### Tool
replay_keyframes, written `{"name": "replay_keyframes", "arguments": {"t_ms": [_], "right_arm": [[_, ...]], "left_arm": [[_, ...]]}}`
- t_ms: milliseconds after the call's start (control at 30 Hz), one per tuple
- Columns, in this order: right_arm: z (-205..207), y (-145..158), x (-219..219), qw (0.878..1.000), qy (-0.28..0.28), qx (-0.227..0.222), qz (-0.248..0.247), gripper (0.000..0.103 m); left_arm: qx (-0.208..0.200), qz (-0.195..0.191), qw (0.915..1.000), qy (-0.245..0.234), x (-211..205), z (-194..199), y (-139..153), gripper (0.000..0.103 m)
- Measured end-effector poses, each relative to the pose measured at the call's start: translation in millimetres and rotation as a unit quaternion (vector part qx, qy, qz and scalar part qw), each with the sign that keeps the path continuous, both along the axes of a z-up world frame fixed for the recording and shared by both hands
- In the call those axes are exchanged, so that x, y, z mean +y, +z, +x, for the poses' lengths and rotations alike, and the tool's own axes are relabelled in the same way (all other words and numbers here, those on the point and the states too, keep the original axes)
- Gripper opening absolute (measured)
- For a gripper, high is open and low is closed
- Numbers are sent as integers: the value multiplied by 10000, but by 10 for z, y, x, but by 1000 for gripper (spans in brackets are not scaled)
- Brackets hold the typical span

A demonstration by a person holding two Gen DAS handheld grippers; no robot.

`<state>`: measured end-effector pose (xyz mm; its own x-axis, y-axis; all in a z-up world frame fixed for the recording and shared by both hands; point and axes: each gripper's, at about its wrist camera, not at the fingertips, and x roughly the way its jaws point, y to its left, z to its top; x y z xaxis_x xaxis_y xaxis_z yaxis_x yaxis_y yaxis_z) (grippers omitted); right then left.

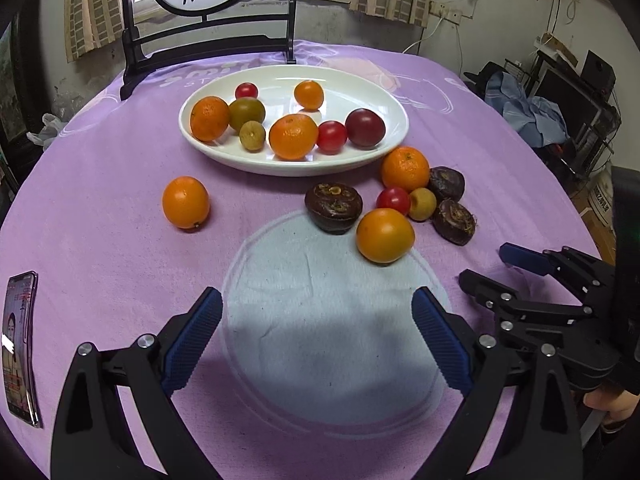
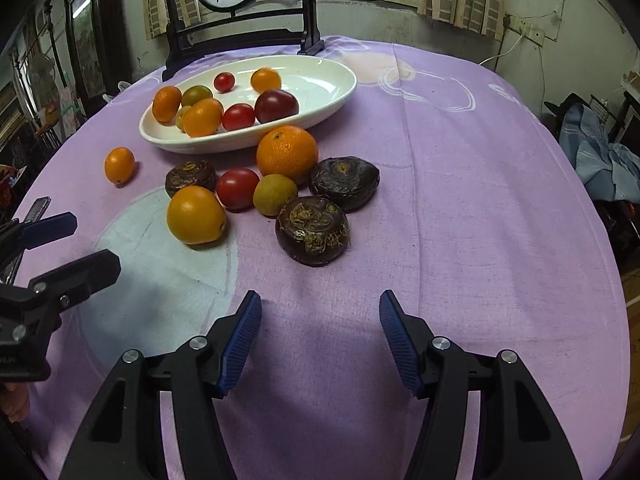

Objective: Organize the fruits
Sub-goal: 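Grasp a dark purple passion fruit with the right gripper while the left gripper grasps an orange tomato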

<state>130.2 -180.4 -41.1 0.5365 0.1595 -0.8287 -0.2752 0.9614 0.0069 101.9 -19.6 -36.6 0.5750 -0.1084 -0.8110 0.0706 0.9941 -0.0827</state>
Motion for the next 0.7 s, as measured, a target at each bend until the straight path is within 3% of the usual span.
{"name": "replay_keyframes", "arguments": {"t_ms": [233,400,700], "right_arm": [[195,-16,97,10000,13,-33,-44,60],[357,-7,161,9999,136,-87,20,45],[212,58,7,9995,48,-30,296,44]], "left_arm": [[6,-54,9999,-105,-16,53,-45,94],[167,-217,9995,-131,-7,103,-132,94],[322,-218,9992,-127,-97,127,-149,94]]}}
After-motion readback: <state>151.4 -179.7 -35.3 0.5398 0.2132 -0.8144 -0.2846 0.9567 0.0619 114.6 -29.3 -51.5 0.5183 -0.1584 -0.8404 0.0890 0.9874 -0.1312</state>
